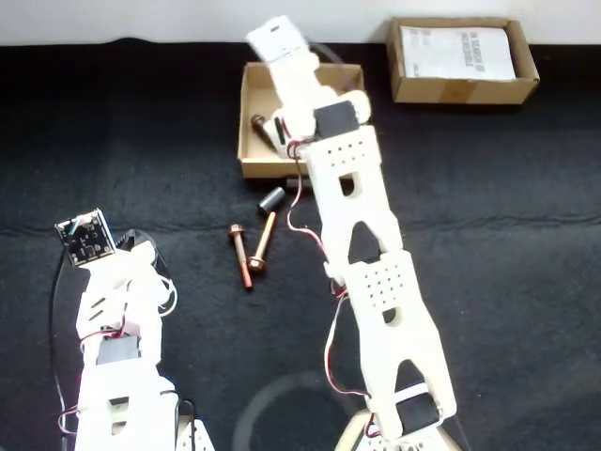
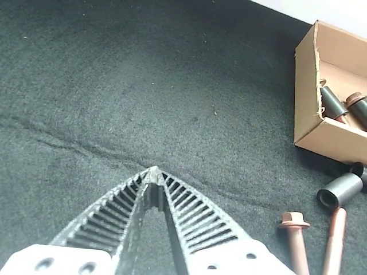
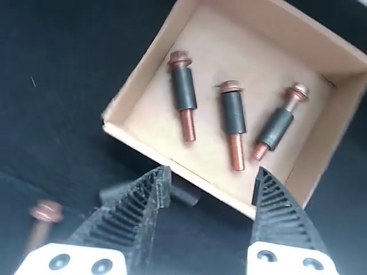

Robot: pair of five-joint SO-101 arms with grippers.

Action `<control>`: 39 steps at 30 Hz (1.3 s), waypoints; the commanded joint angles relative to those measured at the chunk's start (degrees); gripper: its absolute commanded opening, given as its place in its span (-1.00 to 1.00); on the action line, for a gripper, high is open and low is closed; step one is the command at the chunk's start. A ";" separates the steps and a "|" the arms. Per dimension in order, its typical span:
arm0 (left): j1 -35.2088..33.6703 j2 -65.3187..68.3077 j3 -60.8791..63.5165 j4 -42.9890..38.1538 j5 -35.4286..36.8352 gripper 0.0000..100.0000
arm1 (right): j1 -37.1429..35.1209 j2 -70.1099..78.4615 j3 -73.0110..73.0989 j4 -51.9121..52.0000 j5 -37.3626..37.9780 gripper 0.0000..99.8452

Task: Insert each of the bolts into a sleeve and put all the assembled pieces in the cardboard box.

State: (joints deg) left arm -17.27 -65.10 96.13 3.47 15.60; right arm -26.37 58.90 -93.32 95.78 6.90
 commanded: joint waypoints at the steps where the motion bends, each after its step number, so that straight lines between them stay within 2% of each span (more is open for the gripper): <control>1: -0.48 -0.48 0.84 0.18 -0.09 -0.98 | 0.40 -4.18 -5.93 3.21 -12.04 -0.69; 5: -0.48 -0.48 0.84 0.26 -0.09 -0.98 | 0.75 -4.00 -5.93 5.05 -21.01 -0.83; 12: -0.48 -0.48 0.84 0.26 -0.09 -0.98 | -1.19 -3.56 1.98 5.41 -22.15 -0.83; 19: -0.48 -0.48 0.84 0.26 -0.09 -0.98 | -2.68 -3.47 10.15 5.32 -30.77 -0.82; 27: -0.48 -0.48 0.84 0.26 -0.09 -0.98 | -8.92 -3.38 16.48 3.12 -32.26 -0.82; 39: -0.48 -0.48 0.84 0.26 -0.09 -0.98 | -7.78 -3.38 24.66 -3.47 -33.14 -0.82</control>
State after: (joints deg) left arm -17.27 -65.10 96.13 3.47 15.60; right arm -34.90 58.99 -69.14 94.11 -25.71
